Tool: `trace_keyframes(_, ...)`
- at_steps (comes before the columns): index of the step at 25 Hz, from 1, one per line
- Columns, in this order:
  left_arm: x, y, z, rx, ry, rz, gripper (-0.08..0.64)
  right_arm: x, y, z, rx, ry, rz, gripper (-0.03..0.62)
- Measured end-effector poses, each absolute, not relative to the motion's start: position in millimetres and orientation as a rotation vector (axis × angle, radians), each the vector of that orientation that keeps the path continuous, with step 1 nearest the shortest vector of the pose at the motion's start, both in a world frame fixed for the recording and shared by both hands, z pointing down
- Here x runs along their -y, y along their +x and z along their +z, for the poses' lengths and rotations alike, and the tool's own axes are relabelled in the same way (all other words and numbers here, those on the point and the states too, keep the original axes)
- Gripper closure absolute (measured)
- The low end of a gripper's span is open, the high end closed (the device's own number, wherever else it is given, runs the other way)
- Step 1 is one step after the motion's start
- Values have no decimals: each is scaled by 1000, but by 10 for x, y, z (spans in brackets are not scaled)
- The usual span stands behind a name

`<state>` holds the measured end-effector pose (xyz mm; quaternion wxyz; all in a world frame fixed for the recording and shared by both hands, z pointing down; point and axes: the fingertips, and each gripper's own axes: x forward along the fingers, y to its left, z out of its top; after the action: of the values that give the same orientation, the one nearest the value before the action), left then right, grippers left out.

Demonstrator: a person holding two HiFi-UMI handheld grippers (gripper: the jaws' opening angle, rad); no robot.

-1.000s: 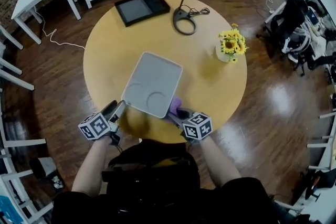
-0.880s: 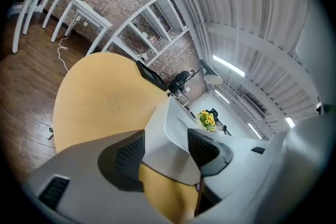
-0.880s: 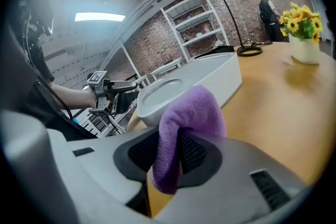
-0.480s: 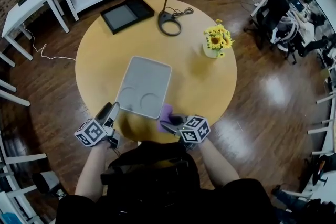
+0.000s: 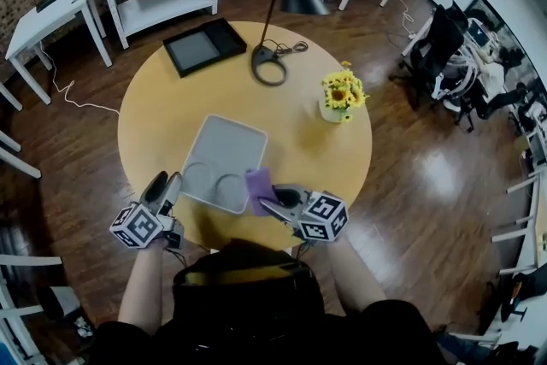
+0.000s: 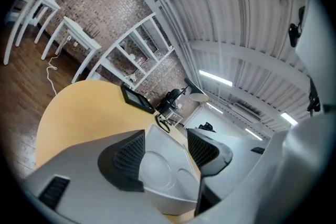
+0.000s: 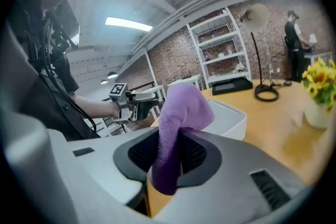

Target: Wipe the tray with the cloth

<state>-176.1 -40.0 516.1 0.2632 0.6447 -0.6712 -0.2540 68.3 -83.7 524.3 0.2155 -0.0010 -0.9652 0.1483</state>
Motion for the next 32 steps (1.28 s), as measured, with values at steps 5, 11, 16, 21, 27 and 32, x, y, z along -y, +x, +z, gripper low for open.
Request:
trace_keyframes(5,612,-1458,4677,1886,1916,-621,337,1459,1042,5030,2626,233,223,499)
trace_keyframes(11,810,-926,4311,1935,2059,-511,337,2112,1646,5220,2404,451,124,487)
trace_keyframes(16,863,-795,4283,1976,2010,-550,337,2383,1903,5406,2345,497,174,451)
trace_keyframes(21,836,-754,4319,2029,1933,-547,337,2652,1987,5297,2427,537,206,451)
trace_keyframes(27,863,-790,4262,2073,1889,-520,337,2861,2034,4991,2620,591,372,455)
trace_keyframes(32,731,-915,4183,2112,1841,-533,337,2849,2054,4783,2729,592,549,506)
